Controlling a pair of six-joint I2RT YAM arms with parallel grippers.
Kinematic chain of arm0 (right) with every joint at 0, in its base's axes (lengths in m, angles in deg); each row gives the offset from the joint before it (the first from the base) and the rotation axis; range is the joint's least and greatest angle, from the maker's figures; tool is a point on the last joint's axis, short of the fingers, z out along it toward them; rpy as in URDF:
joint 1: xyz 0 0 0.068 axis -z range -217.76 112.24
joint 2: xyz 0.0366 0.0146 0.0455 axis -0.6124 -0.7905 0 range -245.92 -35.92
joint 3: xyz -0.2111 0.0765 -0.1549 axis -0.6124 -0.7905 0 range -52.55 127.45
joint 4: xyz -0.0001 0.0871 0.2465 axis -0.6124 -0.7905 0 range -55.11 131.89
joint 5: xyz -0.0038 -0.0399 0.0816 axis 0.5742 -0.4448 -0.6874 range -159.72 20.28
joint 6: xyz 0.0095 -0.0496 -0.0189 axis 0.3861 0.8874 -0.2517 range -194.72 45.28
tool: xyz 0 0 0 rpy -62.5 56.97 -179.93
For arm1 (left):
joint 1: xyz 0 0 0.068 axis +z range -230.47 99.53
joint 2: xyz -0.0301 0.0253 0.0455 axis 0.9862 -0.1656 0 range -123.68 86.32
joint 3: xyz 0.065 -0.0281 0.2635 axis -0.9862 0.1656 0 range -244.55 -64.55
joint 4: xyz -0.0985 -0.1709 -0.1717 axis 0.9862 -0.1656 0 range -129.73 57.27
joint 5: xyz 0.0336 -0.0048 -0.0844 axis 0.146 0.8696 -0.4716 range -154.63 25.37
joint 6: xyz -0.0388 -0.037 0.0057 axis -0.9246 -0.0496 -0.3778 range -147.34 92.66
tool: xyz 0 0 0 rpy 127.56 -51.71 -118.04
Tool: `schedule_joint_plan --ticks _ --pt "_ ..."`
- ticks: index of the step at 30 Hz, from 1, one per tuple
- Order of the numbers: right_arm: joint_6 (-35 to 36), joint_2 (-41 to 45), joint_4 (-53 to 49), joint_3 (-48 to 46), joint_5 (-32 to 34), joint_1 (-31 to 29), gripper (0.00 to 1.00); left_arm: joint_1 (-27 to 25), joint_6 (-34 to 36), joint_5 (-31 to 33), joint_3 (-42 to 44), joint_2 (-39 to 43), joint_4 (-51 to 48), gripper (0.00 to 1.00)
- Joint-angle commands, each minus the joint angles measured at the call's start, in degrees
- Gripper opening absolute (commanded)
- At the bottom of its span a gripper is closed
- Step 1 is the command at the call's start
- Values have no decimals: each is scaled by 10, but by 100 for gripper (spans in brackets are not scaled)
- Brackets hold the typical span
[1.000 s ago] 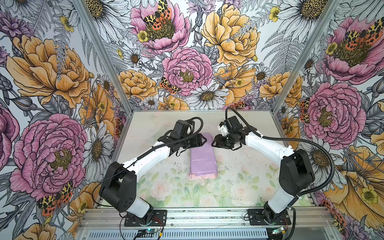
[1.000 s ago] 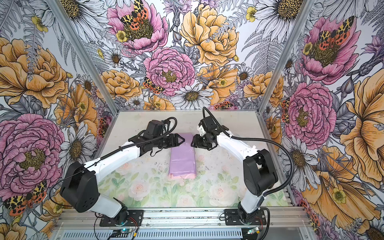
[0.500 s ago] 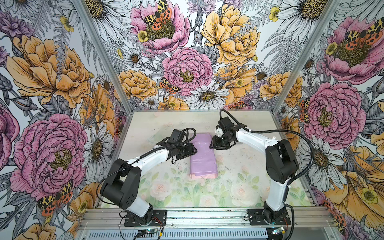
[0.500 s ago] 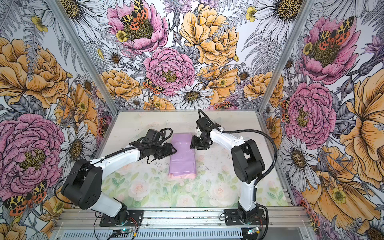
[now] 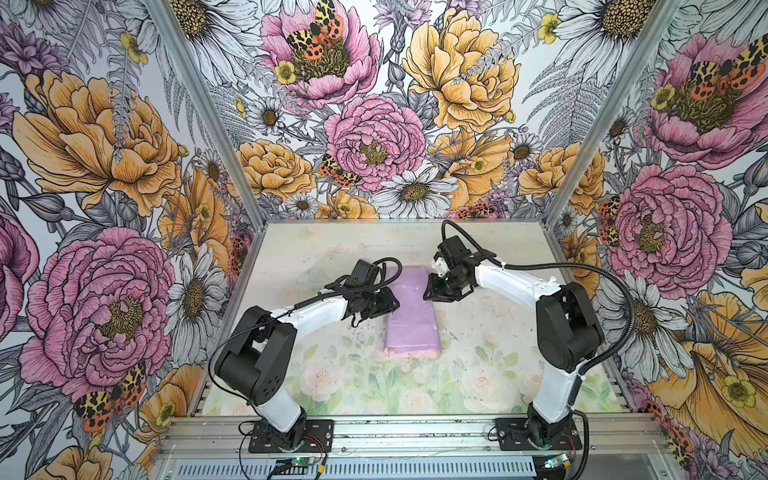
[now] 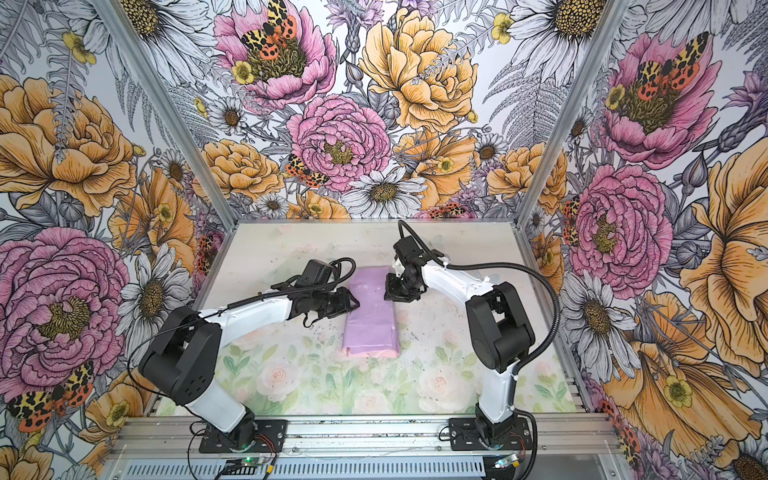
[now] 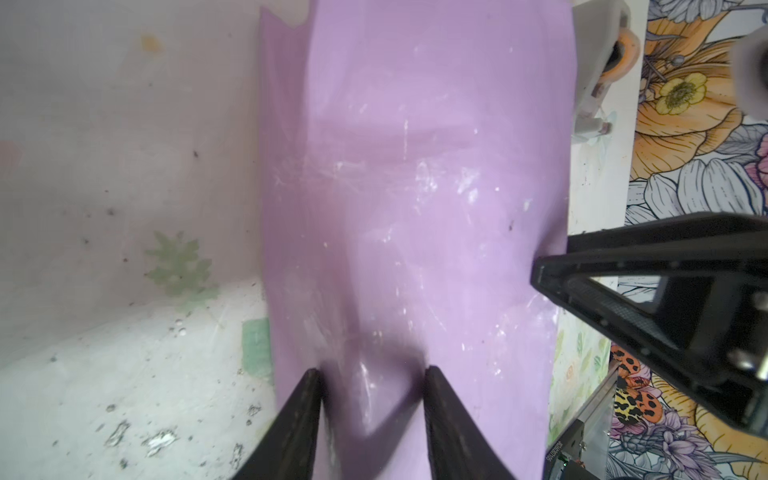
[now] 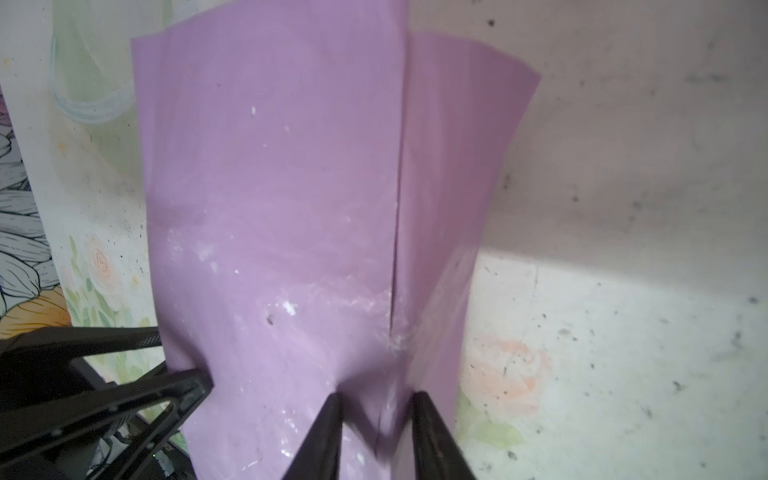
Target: Wrap the gift box in paper
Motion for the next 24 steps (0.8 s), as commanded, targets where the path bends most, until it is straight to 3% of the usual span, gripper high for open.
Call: schedule_joint_plan --ticks 1,6,9,21,24 --pt "-16 50 -7 -23 12 6 49 2 -5 2 -15 21 20 51" --pt "-52 92 -6 -76 -4 4 53 16 -18 3 22 69 9 65" --pt "-62 95 -4 -90 -14 -8 54 16 -31 -10 43 80 10 68" --pt "-97 74 20 -114 -17 -29 55 -17 -85 -40 89 65 54 60" --pt "-101 74 25 -119 -15 -31 54 -25 -100 -47 88 56 78 53"
